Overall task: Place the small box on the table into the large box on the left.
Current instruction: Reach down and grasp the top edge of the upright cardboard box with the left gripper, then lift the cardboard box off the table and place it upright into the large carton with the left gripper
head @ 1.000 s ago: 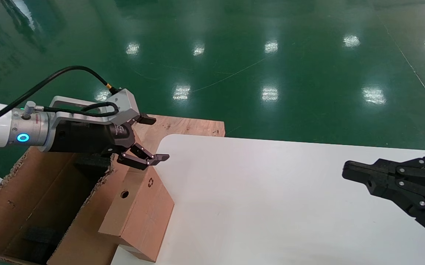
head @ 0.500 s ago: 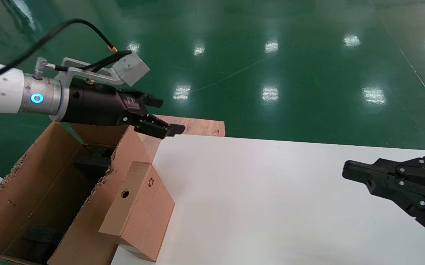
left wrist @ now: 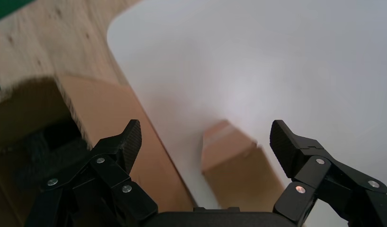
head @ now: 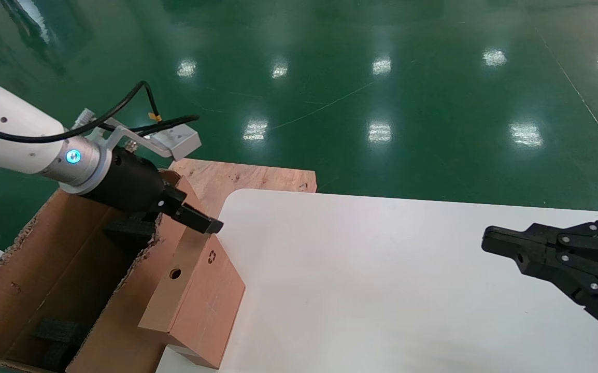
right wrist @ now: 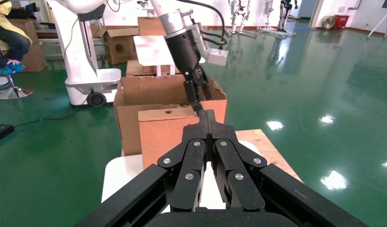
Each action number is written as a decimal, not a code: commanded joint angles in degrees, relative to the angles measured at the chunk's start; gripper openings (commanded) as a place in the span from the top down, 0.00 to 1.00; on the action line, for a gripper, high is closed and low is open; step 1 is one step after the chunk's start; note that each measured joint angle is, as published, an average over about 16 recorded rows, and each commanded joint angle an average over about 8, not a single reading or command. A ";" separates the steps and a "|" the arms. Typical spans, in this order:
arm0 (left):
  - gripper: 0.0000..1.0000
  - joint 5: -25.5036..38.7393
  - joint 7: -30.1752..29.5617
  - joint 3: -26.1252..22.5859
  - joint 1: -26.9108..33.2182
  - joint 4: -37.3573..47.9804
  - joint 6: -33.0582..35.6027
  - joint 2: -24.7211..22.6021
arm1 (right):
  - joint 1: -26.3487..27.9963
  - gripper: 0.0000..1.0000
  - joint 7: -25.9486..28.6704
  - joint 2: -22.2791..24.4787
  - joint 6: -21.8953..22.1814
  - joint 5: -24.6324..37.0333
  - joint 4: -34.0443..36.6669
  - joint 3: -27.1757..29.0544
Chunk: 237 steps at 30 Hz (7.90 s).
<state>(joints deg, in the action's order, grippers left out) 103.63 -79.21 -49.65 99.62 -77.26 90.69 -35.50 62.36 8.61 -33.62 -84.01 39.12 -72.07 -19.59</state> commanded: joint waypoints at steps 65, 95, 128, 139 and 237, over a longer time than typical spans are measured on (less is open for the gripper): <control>0.66 -16.04 -0.31 -27.81 12.28 -0.21 -2.46 4.16 | -0.01 0.00 -0.01 0.01 0.02 -0.02 0.01 -0.02; 1.00 -18.01 1.13 -29.80 14.14 1.88 -3.23 3.91 | 0.00 0.00 -0.02 0.02 0.03 -0.03 0.02 -0.04; 1.00 -7.18 41.99 -22.63 42.50 58.41 -15.61 -4.20 | 0.00 0.00 -0.03 0.02 0.03 -0.04 0.02 -0.05; 1.00 -2.37 49.27 -26.45 43.70 67.59 -4.09 -3.84 | 0.00 0.00 -0.04 0.03 0.04 -0.04 0.02 -0.06; 0.00 0.69 39.10 -29.38 11.52 78.08 -21.33 -6.65 | 0.00 0.00 -0.06 0.05 0.07 -0.09 0.03 -0.10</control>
<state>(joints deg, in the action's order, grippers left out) 104.35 -40.11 -79.05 111.14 0.82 69.35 -42.16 62.36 8.55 -33.57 -83.95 39.03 -72.03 -19.69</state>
